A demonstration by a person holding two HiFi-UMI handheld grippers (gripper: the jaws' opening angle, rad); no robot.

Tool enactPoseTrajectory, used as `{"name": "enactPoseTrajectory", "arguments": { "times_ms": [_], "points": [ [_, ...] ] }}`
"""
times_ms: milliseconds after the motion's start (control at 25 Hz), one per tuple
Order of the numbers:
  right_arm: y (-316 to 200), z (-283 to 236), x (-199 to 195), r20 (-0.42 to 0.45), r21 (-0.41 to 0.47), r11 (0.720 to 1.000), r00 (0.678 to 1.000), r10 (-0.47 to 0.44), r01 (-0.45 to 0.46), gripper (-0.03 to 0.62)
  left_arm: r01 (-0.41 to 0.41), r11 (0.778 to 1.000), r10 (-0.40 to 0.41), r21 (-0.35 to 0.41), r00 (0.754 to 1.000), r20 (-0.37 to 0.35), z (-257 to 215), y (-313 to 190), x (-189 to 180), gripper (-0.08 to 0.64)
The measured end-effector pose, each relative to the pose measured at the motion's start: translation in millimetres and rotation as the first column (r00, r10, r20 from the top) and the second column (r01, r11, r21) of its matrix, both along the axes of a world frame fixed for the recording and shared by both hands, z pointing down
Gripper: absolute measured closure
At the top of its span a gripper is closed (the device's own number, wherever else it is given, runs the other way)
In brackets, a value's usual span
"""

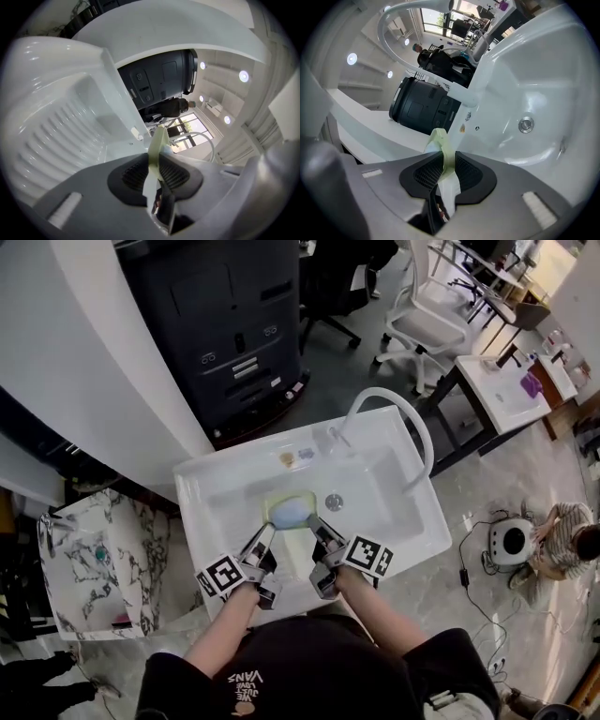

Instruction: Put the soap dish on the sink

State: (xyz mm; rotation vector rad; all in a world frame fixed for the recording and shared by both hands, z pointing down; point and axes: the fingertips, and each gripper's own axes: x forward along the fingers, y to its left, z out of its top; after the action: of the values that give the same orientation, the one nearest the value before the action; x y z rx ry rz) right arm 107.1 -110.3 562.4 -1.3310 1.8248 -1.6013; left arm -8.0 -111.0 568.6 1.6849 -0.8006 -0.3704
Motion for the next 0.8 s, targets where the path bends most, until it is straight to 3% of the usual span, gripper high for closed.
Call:
{"name": "enactPoseTrajectory", "arguments": {
  "times_ms": [800],
  "points": [
    [-75.8,41.0,11.6,-0.022,-0.038,0.994,0.995,-0.102,0.101,0.513,0.128,0.991,-0.127,-0.032,0.992,0.006,39.2,-61.0,11.6,0.439]
  ]
}}
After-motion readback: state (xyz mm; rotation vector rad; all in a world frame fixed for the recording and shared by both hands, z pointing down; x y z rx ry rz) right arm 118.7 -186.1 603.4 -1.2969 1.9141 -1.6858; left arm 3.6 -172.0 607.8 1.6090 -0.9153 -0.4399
